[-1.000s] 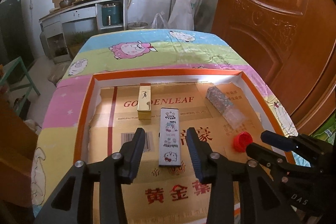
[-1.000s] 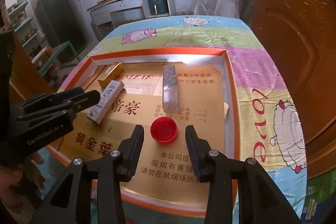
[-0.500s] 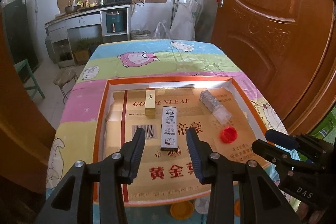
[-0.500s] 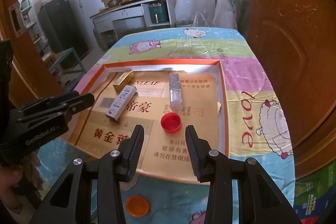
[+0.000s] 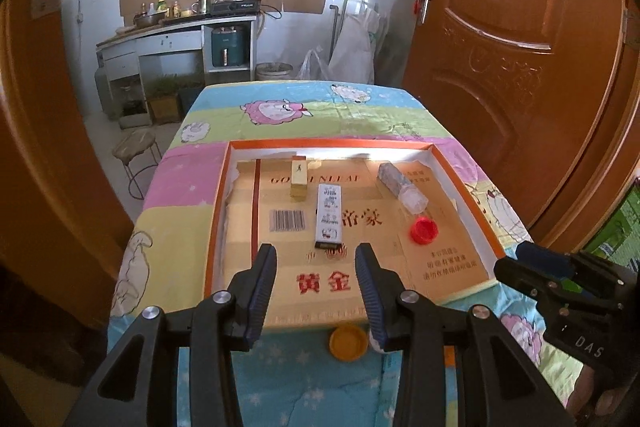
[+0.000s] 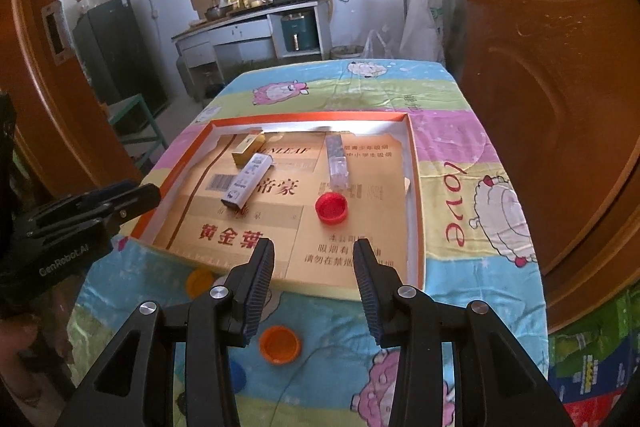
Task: Organize rigid objects
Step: 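Open both tools to drop the box and red cap in the tray, then grasp the black bottle cap with the right tool while the left tool grasps the teal lighter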
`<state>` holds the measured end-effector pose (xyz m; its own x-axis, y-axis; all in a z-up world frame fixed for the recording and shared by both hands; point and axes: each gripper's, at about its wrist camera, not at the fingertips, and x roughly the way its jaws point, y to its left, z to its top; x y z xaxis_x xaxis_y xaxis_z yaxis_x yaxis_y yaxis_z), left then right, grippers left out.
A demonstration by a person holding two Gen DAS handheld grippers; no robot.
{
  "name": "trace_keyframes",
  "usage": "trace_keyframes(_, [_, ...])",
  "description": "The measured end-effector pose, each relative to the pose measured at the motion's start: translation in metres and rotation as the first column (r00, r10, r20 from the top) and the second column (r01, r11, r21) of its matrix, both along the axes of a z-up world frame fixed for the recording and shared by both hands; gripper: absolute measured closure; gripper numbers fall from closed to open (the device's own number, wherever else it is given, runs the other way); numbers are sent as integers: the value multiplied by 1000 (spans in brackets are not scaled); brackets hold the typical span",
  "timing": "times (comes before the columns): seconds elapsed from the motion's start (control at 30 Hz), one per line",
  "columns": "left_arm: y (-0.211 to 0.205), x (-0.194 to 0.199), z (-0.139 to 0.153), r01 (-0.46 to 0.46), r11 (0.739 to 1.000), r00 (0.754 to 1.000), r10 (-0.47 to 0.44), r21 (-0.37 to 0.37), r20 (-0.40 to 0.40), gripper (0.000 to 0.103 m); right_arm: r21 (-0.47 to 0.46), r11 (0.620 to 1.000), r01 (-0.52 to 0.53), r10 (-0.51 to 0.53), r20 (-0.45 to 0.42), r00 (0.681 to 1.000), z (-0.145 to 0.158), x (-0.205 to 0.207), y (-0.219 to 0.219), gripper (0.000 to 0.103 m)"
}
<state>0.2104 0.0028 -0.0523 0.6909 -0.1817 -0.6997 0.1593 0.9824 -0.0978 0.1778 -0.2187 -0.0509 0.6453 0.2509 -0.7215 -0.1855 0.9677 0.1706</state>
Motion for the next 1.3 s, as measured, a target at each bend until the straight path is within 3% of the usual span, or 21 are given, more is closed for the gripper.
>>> trace_keyframes(0.57, [16,-62,-4,4,1000,1000,-4,-29,-9,62,-8,1000,-25,25,7,1000,4,-61,13,61])
trace_keyframes(0.77, [25,-80,-15,-5,999,999,4,-40,-34,62,30,988,-148,150,-57,987,-20,-85,32,61])
trace_keyframes(0.97, [33,-91,-22,-13,999,999,11,-43,-49,62,60,954,-294,300,-148,942,-54,-103,67,61])
trace_keyframes(1.3, [37,-96,-30,3,999,997,-7,-53,-71,62,-6,953,-304,300,-141,943,-67,-96,84,61])
